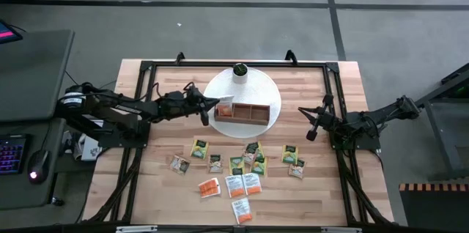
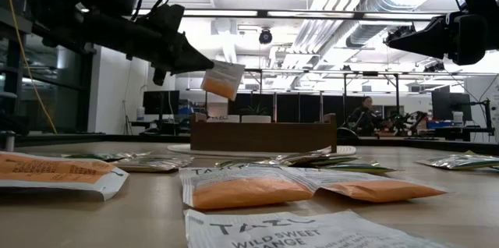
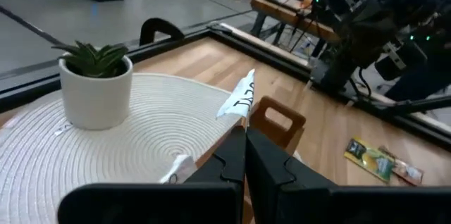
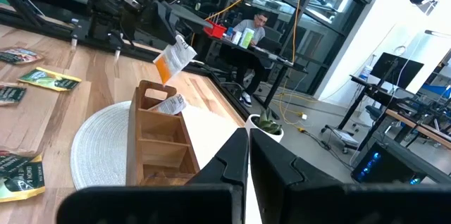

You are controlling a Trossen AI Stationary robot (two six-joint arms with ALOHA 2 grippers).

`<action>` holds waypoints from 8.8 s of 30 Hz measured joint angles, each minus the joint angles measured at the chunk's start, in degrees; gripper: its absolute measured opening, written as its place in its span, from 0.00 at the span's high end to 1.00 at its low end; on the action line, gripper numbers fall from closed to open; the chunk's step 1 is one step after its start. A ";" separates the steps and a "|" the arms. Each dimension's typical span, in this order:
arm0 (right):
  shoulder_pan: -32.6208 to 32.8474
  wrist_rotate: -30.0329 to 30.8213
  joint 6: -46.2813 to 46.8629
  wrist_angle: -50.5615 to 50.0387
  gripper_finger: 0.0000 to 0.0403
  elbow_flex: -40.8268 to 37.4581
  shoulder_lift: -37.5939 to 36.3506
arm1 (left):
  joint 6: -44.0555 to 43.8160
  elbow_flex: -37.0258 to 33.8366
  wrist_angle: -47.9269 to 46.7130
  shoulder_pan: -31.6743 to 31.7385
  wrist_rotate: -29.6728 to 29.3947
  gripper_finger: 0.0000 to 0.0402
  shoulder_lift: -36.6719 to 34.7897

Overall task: Pick & Place Tea
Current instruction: Put the white tea bag into the left section of the wooden organizer

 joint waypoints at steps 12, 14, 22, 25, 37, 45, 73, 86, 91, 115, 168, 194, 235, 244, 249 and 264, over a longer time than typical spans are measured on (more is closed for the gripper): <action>-0.02 -0.01 0.02 0.00 0.97 -0.01 0.00 | -2.40 -0.04 11.68 1.33 3.43 1.00 10.66; -0.02 -0.01 0.00 0.02 0.97 0.01 0.00 | -2.62 -0.35 11.46 1.35 3.50 1.00 10.96; -0.01 -0.01 0.02 0.00 0.97 0.01 0.00 | -3.46 -3.48 11.89 2.84 2.68 1.00 10.94; -0.02 -0.01 0.00 0.00 0.97 -0.01 0.00 | -3.56 -3.52 13.17 3.26 3.80 1.00 10.94; 0.00 -0.01 0.00 0.00 0.97 -0.01 0.00 | -5.64 -3.45 15.29 3.59 4.61 1.00 15.42; -0.01 -0.01 0.01 0.00 0.97 -0.01 0.00 | -7.27 -3.48 15.71 3.48 0.51 0.98 16.23; -0.02 -0.03 0.00 0.00 0.97 -0.01 -0.02 | -1.52 10.16 -43.47 -0.58 16.38 0.47 -10.97; 0.00 -0.01 0.01 0.00 0.97 0.00 -0.02 | -25.36 13.79 -59.31 -17.71 25.34 0.47 -10.60; -0.02 -0.03 0.00 0.00 0.97 0.00 -0.02 | -32.75 13.77 -58.36 -21.13 28.57 0.47 -5.18; -0.02 -0.01 0.02 0.00 0.97 -0.01 -0.02 | -34.92 22.69 -50.20 -32.02 33.41 0.47 16.42; -0.01 -0.01 0.02 0.01 0.97 0.01 -0.01 | -36.41 22.62 -49.06 -36.32 30.28 0.75 20.49; -0.01 -0.01 0.02 0.00 0.97 0.00 -0.02 | -34.55 22.60 -50.17 -35.92 19.88 1.00 14.38; -0.02 0.03 0.00 0.00 0.97 0.01 0.00 | -18.74 22.65 -45.05 -18.63 -15.70 1.00 -3.18; -0.01 0.03 0.01 0.00 0.97 0.01 0.00 | -20.15 22.62 -43.86 -18.58 -20.82 1.00 -2.55; 0.00 0.01 0.02 0.00 0.97 0.01 0.00 | -20.58 22.62 -42.75 -18.58 -20.31 1.00 -2.57; 0.00 4.17 0.01 0.73 0.97 -0.01 -0.01 | -10.64 22.62 -36.38 -4.05 20.69 1.00 -2.55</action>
